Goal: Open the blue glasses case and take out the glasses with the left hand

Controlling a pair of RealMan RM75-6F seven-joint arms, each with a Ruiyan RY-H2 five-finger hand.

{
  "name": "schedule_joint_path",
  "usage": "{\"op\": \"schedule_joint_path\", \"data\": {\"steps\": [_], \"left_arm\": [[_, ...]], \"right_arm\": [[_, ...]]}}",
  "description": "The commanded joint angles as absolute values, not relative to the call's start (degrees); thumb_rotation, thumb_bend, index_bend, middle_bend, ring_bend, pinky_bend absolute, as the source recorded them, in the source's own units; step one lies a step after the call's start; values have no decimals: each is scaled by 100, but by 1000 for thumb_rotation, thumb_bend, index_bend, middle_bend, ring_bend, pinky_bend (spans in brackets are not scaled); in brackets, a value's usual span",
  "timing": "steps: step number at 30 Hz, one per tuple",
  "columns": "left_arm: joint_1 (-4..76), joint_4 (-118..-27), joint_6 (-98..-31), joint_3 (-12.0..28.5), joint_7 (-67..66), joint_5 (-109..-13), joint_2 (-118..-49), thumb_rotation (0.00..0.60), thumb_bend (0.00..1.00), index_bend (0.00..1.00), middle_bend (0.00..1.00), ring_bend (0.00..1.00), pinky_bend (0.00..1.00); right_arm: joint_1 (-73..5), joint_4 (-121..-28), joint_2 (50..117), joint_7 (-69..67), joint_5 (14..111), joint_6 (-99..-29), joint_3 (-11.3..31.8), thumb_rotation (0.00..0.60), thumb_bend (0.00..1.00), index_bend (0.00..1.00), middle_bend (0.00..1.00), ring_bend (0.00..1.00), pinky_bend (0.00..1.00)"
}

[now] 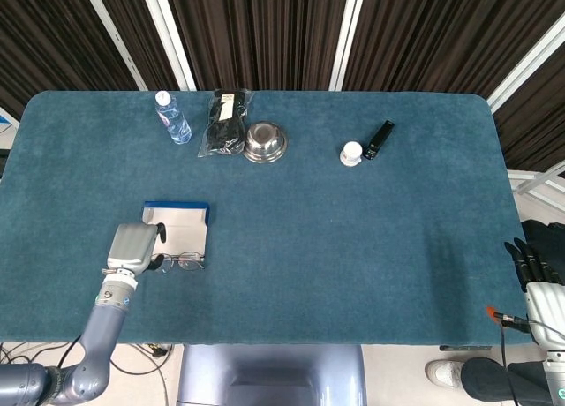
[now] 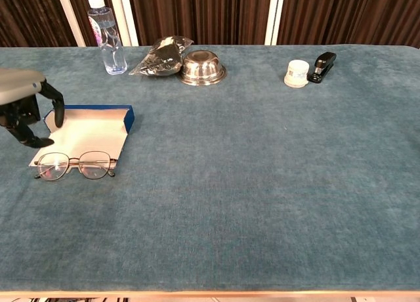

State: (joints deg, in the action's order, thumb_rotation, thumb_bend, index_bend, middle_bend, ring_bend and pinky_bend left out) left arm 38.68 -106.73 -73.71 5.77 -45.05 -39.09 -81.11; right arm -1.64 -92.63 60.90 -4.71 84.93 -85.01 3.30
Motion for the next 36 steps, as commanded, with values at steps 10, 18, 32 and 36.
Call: {"op": "schedule_joint_path", "data": {"steps": [10,18,32,36], "left_arm": [[3983,-10171,-7266,653,-4698,-3395,-8589,600,307,491,1000,1000,1000],[3985,-10121,-7297,596,-4732,-3423,-8760,600,310,494,1000,1000,1000],[3981,-10021,-7305,579,-4743,-3474,-8869,600,327,513,1000,1000,1000],[3979,-9990,-7285,581,-4737,-3471,-8886,600,329,515,1000,1000,1000]], "right_arm": [[-167,-9268,6080,-484,8493,-8492,328,600,159,0,0,0,213],[-169,-9261,6080,-492,8508,-8496,324,600,159,0,0,0,213],[-167,-9258,6081,-496,8511,-8504,324,600,159,0,0,0,213],[-168,-9259,6081,-496,8511,-8501,323,600,159,0,0,0,213]]}}
